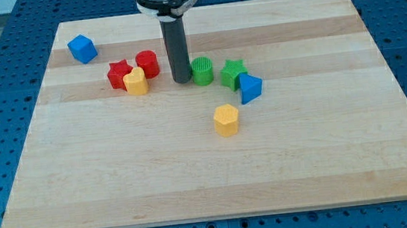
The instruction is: Push the green circle towards top center side of the board
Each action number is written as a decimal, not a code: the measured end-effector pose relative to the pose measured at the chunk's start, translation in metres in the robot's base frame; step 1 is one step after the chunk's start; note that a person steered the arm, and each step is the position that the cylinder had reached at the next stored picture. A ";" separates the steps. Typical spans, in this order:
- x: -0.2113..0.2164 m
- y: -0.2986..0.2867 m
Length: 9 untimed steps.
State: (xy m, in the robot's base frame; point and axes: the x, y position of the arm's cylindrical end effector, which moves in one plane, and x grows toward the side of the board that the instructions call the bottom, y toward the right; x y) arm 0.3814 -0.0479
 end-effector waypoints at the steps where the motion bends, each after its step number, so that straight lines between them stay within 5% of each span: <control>1: 0.003 0.000; 2: 0.066 0.005; 3: 0.044 0.038; 9: -0.069 0.033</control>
